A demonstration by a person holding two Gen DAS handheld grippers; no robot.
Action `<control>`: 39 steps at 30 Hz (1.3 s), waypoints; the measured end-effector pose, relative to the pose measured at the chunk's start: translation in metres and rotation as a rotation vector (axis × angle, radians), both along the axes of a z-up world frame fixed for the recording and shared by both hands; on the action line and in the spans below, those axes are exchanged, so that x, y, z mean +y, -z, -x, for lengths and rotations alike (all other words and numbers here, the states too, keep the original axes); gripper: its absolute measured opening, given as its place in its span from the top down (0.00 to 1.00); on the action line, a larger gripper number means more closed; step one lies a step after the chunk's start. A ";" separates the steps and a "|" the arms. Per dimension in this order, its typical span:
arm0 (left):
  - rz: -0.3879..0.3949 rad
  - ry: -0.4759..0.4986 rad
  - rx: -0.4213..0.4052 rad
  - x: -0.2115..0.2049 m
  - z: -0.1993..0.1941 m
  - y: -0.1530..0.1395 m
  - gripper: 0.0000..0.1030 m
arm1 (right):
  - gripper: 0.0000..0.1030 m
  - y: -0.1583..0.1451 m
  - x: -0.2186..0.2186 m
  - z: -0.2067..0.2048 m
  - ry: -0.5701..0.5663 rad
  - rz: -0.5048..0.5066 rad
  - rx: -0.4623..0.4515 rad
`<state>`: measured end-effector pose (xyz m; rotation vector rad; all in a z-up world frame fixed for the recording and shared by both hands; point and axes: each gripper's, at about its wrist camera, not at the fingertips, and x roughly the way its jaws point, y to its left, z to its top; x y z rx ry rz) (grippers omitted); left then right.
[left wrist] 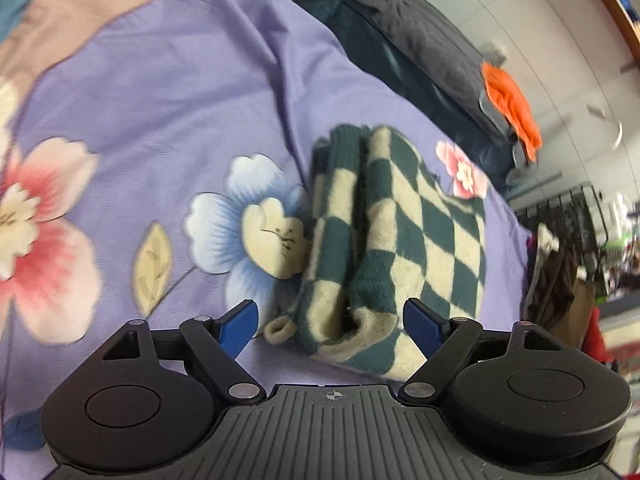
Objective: Fold small clothes
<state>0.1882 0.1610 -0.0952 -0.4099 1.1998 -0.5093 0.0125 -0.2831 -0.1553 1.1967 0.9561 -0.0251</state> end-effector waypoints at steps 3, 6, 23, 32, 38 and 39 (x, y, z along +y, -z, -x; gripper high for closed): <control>-0.042 0.058 -0.022 -0.018 -0.010 0.011 0.00 | 0.08 0.011 0.000 0.002 0.025 -0.061 -0.018; 0.000 0.086 -0.008 -0.026 -0.025 0.022 0.00 | 0.08 0.020 0.003 -0.006 0.004 -0.079 -0.032; 0.131 0.110 0.041 -0.058 -0.077 0.056 0.00 | 0.26 0.033 0.054 -0.133 -0.111 -0.071 -0.148; -0.013 0.219 -0.083 -0.080 -0.058 0.042 0.00 | 0.36 0.024 0.068 -0.136 -0.100 0.035 -0.108; 0.015 0.200 -0.049 -0.074 -0.053 0.031 0.04 | 0.49 0.005 0.084 -0.121 -0.081 0.048 -0.116; 0.021 0.202 -0.059 -0.074 -0.048 0.024 0.04 | 0.50 -0.005 0.089 -0.117 -0.091 0.069 -0.127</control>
